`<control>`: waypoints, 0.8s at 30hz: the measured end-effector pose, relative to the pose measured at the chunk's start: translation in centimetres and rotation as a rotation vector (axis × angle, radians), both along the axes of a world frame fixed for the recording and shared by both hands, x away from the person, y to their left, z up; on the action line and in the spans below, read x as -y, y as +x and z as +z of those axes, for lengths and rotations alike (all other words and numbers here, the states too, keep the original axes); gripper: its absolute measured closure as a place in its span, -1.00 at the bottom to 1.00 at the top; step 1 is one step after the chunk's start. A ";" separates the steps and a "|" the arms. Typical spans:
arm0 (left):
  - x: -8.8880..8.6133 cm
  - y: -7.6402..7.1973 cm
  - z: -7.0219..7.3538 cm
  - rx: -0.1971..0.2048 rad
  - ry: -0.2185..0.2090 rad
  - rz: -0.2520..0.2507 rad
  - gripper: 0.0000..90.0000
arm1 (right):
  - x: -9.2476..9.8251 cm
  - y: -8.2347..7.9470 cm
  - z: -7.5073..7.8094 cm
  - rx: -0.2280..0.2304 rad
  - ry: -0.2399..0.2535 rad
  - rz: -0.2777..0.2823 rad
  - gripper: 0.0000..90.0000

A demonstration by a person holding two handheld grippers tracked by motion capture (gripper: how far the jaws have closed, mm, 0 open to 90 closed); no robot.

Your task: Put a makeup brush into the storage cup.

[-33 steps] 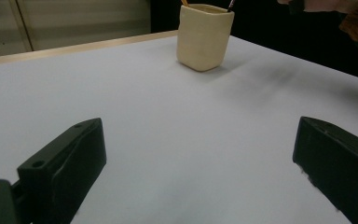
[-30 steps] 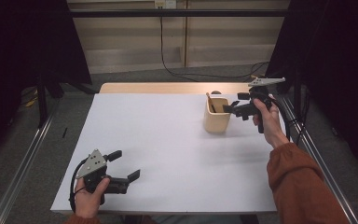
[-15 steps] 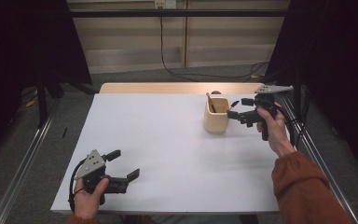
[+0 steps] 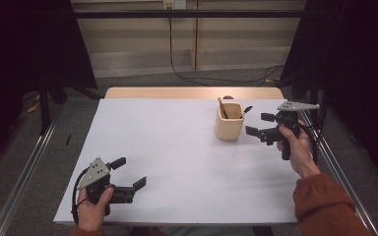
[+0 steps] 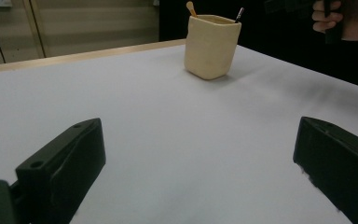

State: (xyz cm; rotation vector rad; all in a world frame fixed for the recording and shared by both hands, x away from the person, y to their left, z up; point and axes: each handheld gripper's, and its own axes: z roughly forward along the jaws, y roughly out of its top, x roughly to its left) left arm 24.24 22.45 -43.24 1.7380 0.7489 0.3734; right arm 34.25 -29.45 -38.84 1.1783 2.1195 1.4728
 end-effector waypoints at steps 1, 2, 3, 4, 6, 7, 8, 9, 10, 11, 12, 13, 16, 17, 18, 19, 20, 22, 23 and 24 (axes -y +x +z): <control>0.0 0.0 0.0 0.002 -0.003 0.000 -0.95 | 0.0 -0.2 -0.1 -0.001 -0.001 -0.001 -0.95; 0.0 0.0 0.0 0.001 0.002 0.001 -0.95 | 0.0 -0.4 -0.1 -0.002 0.002 0.000 -0.95; 0.0 0.0 0.0 0.002 -0.001 0.001 -0.95 | -0.1 -0.7 -0.2 0.003 0.003 0.000 -0.95; 0.0 0.0 0.0 0.002 0.002 0.004 -0.95 | -0.1 -0.9 -0.3 0.000 -0.001 0.003 -0.95; -0.1 0.0 0.0 0.004 0.008 0.003 -0.96 | -0.1 -1.3 -0.3 -0.004 -0.019 0.002 -0.95; -0.1 0.0 0.0 0.004 0.004 0.006 -0.96 | -0.1 -1.5 -0.3 -0.002 -0.020 -0.001 -0.95; -0.1 -0.1 0.0 0.003 0.003 0.009 -0.96 | 0.0 -1.7 -0.3 0.001 -0.019 -0.001 -0.95; -0.1 -0.1 0.0 0.003 0.006 0.009 -0.96 | 0.0 -2.0 -0.3 -0.001 -0.014 0.001 -0.95; -0.2 -0.1 0.0 0.004 0.009 0.010 -0.96 | 0.0 -2.2 -0.3 0.001 -0.013 -0.003 -0.95; -0.2 -0.1 0.0 0.003 0.010 0.010 -0.96 | 0.0 -2.5 -0.3 0.011 -0.014 -0.003 -0.94; -0.2 -0.1 0.0 0.004 0.012 0.011 -0.96 | 0.0 -2.8 -0.4 0.008 -0.013 0.002 -0.95; -0.2 -0.1 0.0 0.006 0.011 0.012 -0.96 | 0.0 -2.9 -0.5 0.007 -0.012 0.003 -0.95; -0.2 -0.1 0.0 0.006 0.007 0.014 -0.96 | 0.1 -3.7 -0.9 0.005 -0.013 0.003 -0.95; -0.2 -0.1 0.0 0.006 0.007 0.012 -0.96 | 0.1 -3.9 -1.0 0.006 -0.017 -0.003 -0.95; -0.2 -0.1 0.0 0.006 0.008 0.012 -0.96 | 0.2 -4.2 -1.2 0.007 -0.016 -0.001 -0.95; -0.2 -0.2 0.0 0.005 0.010 0.014 -0.96 | 0.3 -4.4 -1.2 0.006 -0.018 0.002 -0.95; -0.2 -0.2 0.0 0.005 0.006 0.015 -0.96 | 0.4 -4.6 -1.3 0.007 -0.020 -0.002 -0.95; -0.2 -0.3 0.0 0.006 0.011 0.015 -0.96 | 0.5 -5.1 -1.6 0.012 -0.007 -0.001 -0.95; -0.3 -0.3 0.0 0.007 0.011 0.016 -0.96 | 0.6 -5.4 -1.7 0.011 -0.010 -0.001 -0.95; -0.3 -0.3 0.0 0.006 0.011 0.019 -0.96 | 0.6 -5.6 -1.7 0.014 -0.007 -0.003 -0.95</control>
